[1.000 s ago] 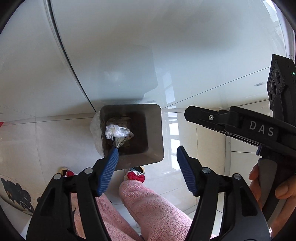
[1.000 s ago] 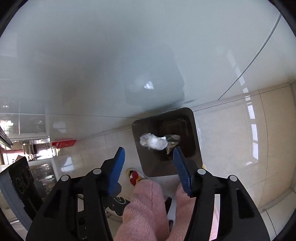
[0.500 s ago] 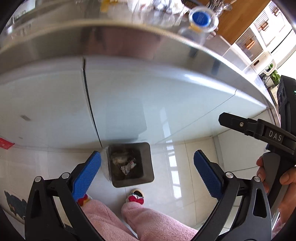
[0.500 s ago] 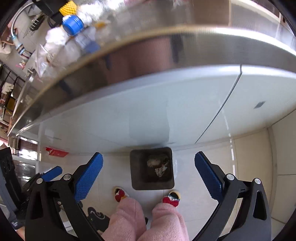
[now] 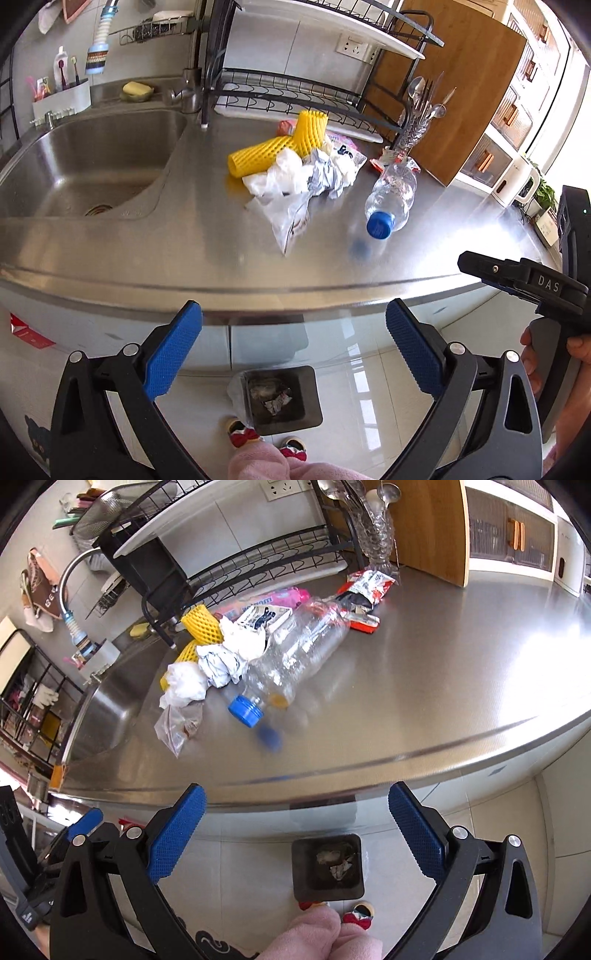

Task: Collect trash
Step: 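Move both tools back up to the counter toward the clear bottle, then grasp the clear bottle with the right tool while the left tool grasps a plastic bag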

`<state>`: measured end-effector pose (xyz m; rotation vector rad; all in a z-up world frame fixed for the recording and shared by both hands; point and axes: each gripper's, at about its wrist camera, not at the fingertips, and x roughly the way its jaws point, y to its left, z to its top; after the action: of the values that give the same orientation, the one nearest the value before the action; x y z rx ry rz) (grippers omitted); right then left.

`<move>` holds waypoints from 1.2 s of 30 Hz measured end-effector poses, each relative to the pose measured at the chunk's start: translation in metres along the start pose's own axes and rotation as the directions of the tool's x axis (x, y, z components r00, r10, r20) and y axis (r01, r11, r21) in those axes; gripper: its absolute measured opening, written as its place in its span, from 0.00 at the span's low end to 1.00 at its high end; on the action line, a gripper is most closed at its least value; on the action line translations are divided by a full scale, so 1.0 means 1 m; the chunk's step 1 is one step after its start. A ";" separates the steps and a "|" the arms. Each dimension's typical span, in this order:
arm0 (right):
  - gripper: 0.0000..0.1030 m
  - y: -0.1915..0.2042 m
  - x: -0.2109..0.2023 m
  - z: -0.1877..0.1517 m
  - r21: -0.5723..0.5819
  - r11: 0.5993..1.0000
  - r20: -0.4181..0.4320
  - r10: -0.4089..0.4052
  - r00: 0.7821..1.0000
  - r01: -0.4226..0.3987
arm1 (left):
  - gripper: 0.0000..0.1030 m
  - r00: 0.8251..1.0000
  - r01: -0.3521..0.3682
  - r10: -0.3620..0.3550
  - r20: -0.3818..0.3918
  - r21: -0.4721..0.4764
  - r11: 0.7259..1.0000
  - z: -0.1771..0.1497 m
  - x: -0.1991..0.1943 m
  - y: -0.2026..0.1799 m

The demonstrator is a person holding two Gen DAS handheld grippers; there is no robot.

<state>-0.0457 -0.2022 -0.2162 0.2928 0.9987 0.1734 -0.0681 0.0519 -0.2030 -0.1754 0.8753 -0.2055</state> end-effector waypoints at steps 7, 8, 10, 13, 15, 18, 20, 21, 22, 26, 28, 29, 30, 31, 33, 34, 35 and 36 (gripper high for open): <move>0.97 0.007 0.001 0.050 0.076 0.997 0.076 -0.027 0.997 0.022 | 0.81 0.999 0.042 -0.042 -0.017 -0.002 0.999 0.037 0.027 0.009; 0.97 0.007 0.003 0.056 0.091 0.996 0.080 -0.034 0.996 0.027 | 0.79 0.999 0.047 -0.047 -0.022 -0.002 0.999 0.041 0.033 0.010; 0.96 0.008 0.012 0.070 0.118 0.992 0.074 -0.047 0.996 0.038 | 0.74 0.998 0.053 -0.053 -0.027 0.009 0.999 0.048 0.042 0.010; 0.96 0.009 0.027 0.085 0.146 0.987 0.060 -0.071 0.996 0.062 | 0.63 0.997 0.068 -0.067 -0.047 0.033 0.997 0.059 0.059 0.009; 0.96 0.008 0.040 0.091 0.159 0.985 0.041 -0.068 0.997 0.061 | 0.58 0.996 0.073 -0.070 -0.059 0.049 0.996 0.064 0.070 0.009; 0.96 0.008 0.059 0.096 0.190 0.979 0.007 -0.075 0.997 0.072 | 0.57 0.994 0.076 -0.071 -0.084 0.057 0.995 0.069 0.087 0.011; 0.96 0.010 0.070 0.099 0.193 0.977 -0.009 -0.086 0.996 0.086 | 0.57 0.994 0.061 -0.055 -0.097 0.061 0.996 0.070 0.096 0.014; 0.96 0.010 0.074 0.100 0.194 0.976 -0.015 -0.095 0.995 0.097 | 0.57 0.994 0.054 -0.048 -0.101 0.062 0.997 0.071 0.101 0.015; 0.96 0.011 0.079 0.100 0.194 0.975 -0.022 -0.101 0.995 0.104 | 0.57 0.993 0.056 -0.049 -0.104 0.063 0.996 0.072 0.104 0.017; 0.96 0.012 0.098 0.101 0.196 0.971 -0.056 -0.131 0.990 0.139 | 0.58 0.991 0.069 -0.058 -0.120 0.085 0.994 0.075 0.117 0.018; 0.93 0.011 0.107 0.101 0.197 0.967 -0.071 -0.149 0.986 0.160 | 0.57 0.989 0.078 -0.065 -0.129 0.099 0.992 0.075 0.124 0.016; 0.91 0.011 0.112 0.101 0.196 0.966 -0.083 -0.156 0.984 0.169 | 0.57 0.988 0.083 -0.069 -0.137 0.102 0.991 0.075 0.127 0.016; 0.83 0.009 0.117 0.100 0.197 0.965 -0.096 -0.154 0.983 0.171 | 0.56 0.987 0.092 -0.077 -0.141 0.103 0.990 0.075 0.129 0.016; 0.75 0.008 0.122 0.099 0.202 0.965 -0.110 -0.146 0.983 0.166 | 0.53 0.986 0.100 -0.084 -0.144 0.106 0.989 0.074 0.131 0.015; 0.65 0.007 0.125 0.097 0.205 0.963 -0.117 -0.152 0.981 0.174 | 0.50 0.985 0.111 -0.095 -0.142 0.113 0.987 0.073 0.131 0.015; 0.61 0.007 0.124 0.097 0.193 0.962 -0.112 -0.173 0.979 0.192 | 0.47 0.985 0.115 -0.098 -0.142 0.118 0.986 0.073 0.130 0.015; 0.60 0.006 0.124 0.097 0.191 0.963 -0.116 -0.168 0.979 0.188 | 0.44 0.985 0.118 -0.100 -0.141 0.122 0.986 0.073 0.130 0.015; 0.60 0.005 0.124 0.096 0.196 0.964 -0.119 -0.160 0.980 0.181 | 0.42 0.984 0.123 -0.105 -0.142 0.124 0.985 0.073 0.130 0.015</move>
<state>0.1016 -0.1790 -0.2648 0.3881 1.1405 -0.0736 0.0713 0.0388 -0.2574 -0.0886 0.9833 -0.3848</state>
